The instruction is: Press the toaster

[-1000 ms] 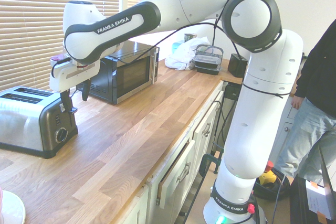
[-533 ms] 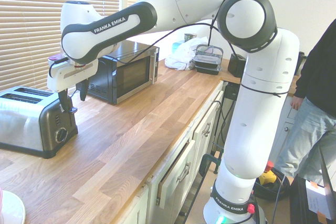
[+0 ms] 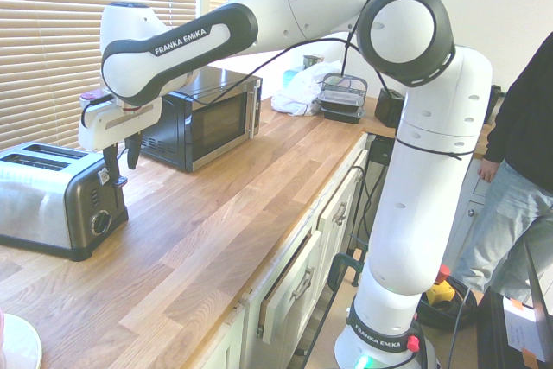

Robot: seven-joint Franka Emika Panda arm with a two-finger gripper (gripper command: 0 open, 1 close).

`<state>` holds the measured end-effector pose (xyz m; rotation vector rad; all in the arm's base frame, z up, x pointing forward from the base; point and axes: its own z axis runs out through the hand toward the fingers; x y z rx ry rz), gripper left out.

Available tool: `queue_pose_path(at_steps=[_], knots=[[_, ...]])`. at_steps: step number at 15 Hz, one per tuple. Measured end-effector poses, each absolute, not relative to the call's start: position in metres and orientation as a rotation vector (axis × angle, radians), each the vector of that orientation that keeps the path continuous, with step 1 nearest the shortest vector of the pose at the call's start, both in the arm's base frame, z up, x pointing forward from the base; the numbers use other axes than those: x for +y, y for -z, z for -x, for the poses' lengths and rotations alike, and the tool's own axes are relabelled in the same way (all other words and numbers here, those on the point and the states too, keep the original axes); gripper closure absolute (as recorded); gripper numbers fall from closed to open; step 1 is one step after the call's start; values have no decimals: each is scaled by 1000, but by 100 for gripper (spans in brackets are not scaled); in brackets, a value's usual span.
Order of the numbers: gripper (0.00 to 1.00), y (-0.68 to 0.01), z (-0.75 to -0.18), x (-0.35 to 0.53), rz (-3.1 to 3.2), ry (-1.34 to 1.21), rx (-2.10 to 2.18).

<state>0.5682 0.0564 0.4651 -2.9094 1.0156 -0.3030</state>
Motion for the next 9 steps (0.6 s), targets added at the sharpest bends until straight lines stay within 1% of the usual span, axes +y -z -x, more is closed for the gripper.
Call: queue_pose_path(at_steps=[9], knots=[[100, -464, -570, 59, 2911, 302, 1010]])
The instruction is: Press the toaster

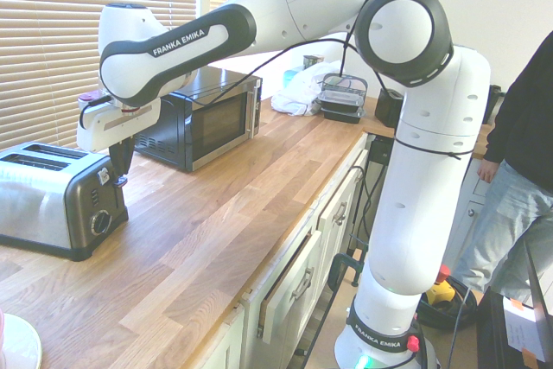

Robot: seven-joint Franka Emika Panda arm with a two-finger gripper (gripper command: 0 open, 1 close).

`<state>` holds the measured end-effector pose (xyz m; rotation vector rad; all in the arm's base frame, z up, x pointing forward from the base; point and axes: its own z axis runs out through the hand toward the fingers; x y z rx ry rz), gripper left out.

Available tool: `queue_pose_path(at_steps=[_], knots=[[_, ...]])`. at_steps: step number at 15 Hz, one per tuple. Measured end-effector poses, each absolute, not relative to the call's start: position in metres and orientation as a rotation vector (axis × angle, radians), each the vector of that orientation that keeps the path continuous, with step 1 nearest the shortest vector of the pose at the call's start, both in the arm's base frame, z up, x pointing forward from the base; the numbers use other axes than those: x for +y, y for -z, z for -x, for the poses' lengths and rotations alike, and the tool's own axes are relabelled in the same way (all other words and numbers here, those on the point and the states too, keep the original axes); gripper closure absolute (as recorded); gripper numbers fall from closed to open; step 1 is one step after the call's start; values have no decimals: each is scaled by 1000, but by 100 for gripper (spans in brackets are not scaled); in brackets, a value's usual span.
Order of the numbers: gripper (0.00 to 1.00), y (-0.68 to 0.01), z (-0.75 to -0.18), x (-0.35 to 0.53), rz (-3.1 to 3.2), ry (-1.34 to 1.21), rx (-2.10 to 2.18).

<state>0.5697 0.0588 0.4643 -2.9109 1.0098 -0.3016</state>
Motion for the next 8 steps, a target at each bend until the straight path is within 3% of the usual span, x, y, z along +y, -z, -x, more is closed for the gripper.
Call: queue_pose_path(at_steps=[8], knots=[[100, -454, -572, 59, 2920, 275, 1012]])
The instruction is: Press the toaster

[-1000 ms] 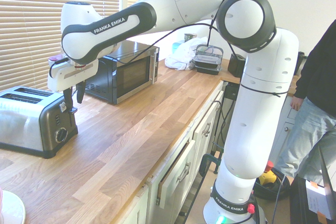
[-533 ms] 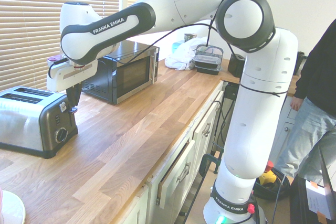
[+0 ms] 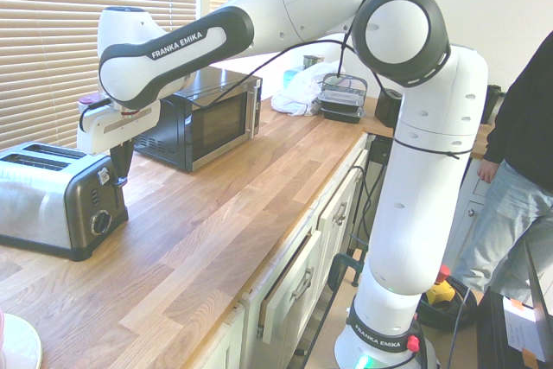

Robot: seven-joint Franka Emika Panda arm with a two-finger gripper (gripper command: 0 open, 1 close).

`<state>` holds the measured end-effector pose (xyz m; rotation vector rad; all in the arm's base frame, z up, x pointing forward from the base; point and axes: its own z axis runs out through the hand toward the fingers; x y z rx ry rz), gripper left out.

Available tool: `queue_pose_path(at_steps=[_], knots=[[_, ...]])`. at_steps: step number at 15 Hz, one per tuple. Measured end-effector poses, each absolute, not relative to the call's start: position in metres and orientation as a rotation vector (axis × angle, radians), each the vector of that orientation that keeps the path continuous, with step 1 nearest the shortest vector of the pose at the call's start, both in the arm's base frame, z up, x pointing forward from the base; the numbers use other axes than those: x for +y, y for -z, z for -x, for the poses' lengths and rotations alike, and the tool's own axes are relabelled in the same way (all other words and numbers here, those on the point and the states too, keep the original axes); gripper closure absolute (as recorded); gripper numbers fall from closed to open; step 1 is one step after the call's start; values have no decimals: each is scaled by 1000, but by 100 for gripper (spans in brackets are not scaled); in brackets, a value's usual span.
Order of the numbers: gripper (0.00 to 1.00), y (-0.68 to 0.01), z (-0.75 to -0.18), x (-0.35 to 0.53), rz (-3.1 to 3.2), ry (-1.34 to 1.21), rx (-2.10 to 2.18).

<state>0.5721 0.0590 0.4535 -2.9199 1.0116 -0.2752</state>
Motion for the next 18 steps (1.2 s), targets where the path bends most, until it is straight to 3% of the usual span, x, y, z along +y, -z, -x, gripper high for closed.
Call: queue_pose_path(at_steps=[18], knots=[[100, -418, -598, 57, 2947, 202, 1028]])
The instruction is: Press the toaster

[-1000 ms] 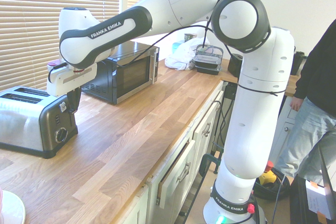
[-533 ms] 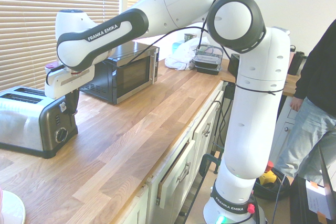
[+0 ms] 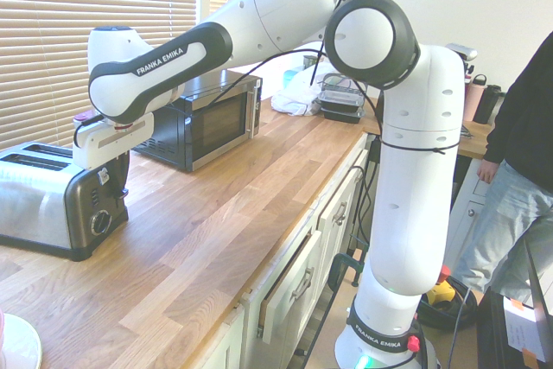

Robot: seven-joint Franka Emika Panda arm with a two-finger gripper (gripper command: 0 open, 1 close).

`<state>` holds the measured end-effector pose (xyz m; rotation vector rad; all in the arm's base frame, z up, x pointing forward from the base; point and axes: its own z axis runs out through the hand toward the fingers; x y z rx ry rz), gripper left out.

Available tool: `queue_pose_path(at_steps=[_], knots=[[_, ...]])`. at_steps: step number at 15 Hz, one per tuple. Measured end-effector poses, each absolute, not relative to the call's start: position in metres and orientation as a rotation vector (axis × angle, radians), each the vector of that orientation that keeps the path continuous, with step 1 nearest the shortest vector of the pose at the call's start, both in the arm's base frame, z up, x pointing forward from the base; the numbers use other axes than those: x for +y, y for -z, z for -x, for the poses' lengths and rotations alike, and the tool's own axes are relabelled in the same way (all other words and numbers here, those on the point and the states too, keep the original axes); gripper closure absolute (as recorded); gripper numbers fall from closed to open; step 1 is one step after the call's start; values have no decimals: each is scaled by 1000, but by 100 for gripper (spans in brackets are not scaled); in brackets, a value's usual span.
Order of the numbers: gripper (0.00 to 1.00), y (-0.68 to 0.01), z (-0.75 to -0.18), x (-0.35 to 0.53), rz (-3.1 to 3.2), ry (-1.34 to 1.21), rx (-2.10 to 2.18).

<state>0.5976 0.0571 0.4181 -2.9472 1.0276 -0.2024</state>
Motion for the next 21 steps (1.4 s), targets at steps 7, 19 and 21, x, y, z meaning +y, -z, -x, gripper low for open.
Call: queue_pose_path(at_steps=[7, 19, 21], knots=[[100, -397, -602, 56, 2954, 170, 1029], [0, -397, -602, 57, 2955, 174, 1027], [0, -397, -602, 57, 2955, 175, 1027]])
